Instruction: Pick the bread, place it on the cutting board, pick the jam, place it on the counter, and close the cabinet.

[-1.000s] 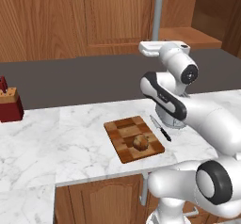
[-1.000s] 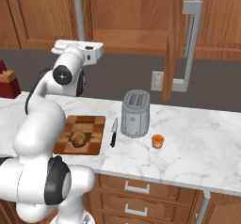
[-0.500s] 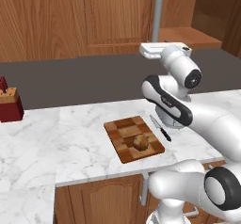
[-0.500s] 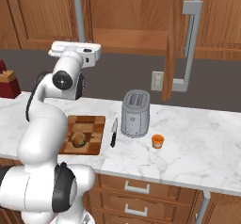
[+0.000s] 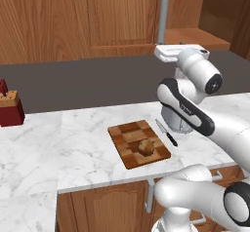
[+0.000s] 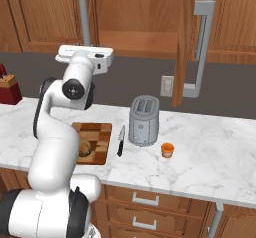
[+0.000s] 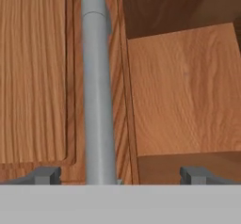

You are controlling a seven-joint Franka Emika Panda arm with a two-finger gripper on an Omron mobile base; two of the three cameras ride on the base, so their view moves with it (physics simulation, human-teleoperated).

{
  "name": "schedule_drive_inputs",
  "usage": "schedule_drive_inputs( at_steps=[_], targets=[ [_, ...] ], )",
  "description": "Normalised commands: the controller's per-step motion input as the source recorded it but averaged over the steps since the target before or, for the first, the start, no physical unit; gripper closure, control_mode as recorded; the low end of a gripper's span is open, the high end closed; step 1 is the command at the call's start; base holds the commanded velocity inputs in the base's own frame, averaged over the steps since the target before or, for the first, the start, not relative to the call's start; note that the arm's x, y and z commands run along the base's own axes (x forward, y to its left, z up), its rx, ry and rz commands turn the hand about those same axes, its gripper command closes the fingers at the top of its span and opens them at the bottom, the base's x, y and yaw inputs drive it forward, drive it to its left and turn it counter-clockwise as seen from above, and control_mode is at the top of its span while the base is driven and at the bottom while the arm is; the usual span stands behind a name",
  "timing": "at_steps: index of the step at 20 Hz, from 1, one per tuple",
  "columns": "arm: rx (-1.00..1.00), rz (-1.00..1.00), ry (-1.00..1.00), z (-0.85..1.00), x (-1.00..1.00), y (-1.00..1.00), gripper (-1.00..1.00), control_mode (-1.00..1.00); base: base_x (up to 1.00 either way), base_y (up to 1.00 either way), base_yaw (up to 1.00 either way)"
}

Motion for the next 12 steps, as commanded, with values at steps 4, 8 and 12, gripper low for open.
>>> schedule_drive_inputs(
  at_steps=[4,8,12],
  targets=[
    [0.0,0.0,0.0,0.07,-0.17,-0.2,-1.0,-1.0,0.0,0.0,0.0],
    [0.0,0.0,0.0,0.07,-0.18,-0.14,-1.0,-1.0,0.0,0.0,0.0],
    [0.0,0.0,0.0,0.02,-0.11,-0.16,-1.0,-1.0,0.0,0.0,0.0]
  ],
)
